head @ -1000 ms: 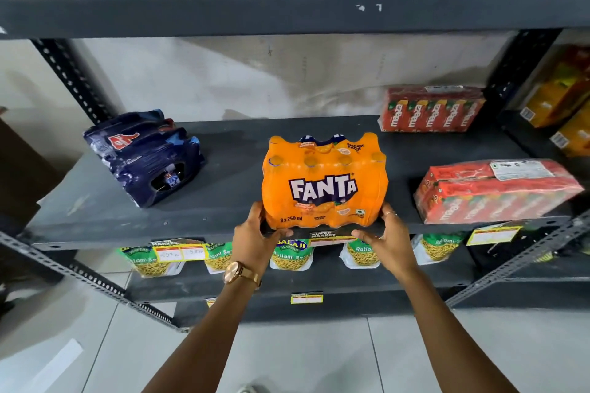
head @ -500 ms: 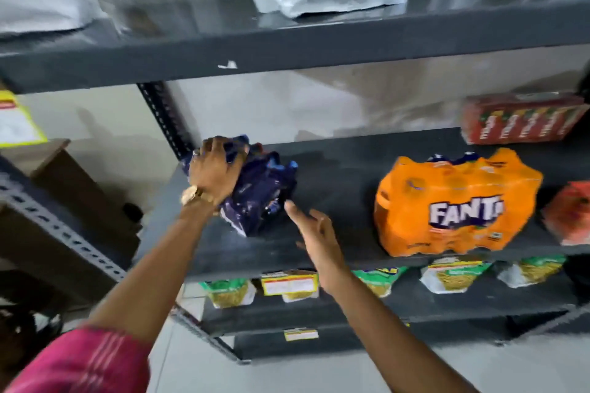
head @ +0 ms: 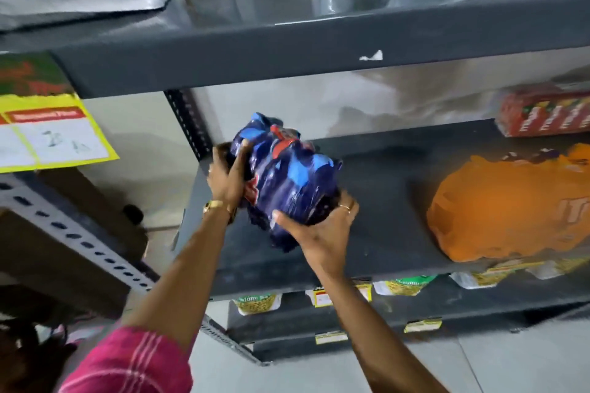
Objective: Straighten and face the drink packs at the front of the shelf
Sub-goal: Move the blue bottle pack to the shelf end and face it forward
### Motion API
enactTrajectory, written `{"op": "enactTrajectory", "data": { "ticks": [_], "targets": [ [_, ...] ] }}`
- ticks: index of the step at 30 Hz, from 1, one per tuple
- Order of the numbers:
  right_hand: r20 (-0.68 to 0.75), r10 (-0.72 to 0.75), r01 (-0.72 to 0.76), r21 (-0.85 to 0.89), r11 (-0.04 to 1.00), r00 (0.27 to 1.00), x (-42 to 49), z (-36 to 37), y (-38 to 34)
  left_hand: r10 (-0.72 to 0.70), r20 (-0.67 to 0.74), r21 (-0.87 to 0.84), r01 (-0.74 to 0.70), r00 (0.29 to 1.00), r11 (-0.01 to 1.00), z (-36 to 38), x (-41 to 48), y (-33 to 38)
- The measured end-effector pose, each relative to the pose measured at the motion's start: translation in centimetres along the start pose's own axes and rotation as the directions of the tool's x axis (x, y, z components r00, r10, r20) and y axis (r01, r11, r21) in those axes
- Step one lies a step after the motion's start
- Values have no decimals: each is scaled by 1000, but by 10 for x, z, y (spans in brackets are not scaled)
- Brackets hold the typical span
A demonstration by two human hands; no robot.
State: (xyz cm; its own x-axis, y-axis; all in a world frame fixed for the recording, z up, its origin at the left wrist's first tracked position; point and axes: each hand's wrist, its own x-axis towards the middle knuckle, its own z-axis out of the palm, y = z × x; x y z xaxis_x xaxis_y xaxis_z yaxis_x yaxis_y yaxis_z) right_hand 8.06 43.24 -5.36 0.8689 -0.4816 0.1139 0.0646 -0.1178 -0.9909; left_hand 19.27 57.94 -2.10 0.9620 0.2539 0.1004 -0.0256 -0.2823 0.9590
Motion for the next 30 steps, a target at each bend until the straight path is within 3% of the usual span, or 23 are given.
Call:
{"op": "enactTrajectory", "data": {
  "ticks": [1,3,5,7,10,12,14,17,19,21,24,26,28,30],
  "targets": [
    [20,-81,82,-42,996,997,-7,-2,0,-34,34,-124,38,999,992,2,-7,-7],
    [64,-176,181,-75,981,982,-16,-9,7,-52,115,-155,70,992,986,3,-21,-9],
    [101,-169,173,-33,984,980,-16,-12,11,-66,179,-8,68,982,998,-3,-22,0],
    [153,-115,109,50,993,981,-11,-13,11,-188,190,180,154,964,972,-15,-11,21],
    [159,-41,30,69,997,986,-11,-9,14,-323,281,281,244,904,928,-30,-8,71],
    [94,-11,8,27,1000,995,-28,5,16,-300,406,350,157,863,924,-22,-9,93],
    [93,-25,28,-24,999,995,-65,20,17,-223,521,418,-20,824,908,-13,-12,109],
    [148,-127,143,-107,984,981,-101,17,10,-175,616,554,-264,768,790,-16,-8,114],
    [7,-113,114,-79,990,994,-79,3,11,-140,570,658,-348,810,668,-21,-10,106],
    [-110,-63,50,-119,992,992,-42,-15,15,-53,509,687,-369,859,626,-22,-22,91],
    [85,-45,58,-154,986,995,-1,-35,17,230,345,623,-405,910,669,-16,-37,72],
    [200,-8,38,-143,989,980,9,-41,21,349,121,469,-363,929,805,-18,-47,57],
    [218,-9,48,-177,983,976,15,-50,25,287,-49,146,-278,957,950,-22,-63,33],
    [282,-24,91,-227,970,959,21,-59,29,84,-23,-208,-87,996,974,-26,-85,2]
  ]
}}
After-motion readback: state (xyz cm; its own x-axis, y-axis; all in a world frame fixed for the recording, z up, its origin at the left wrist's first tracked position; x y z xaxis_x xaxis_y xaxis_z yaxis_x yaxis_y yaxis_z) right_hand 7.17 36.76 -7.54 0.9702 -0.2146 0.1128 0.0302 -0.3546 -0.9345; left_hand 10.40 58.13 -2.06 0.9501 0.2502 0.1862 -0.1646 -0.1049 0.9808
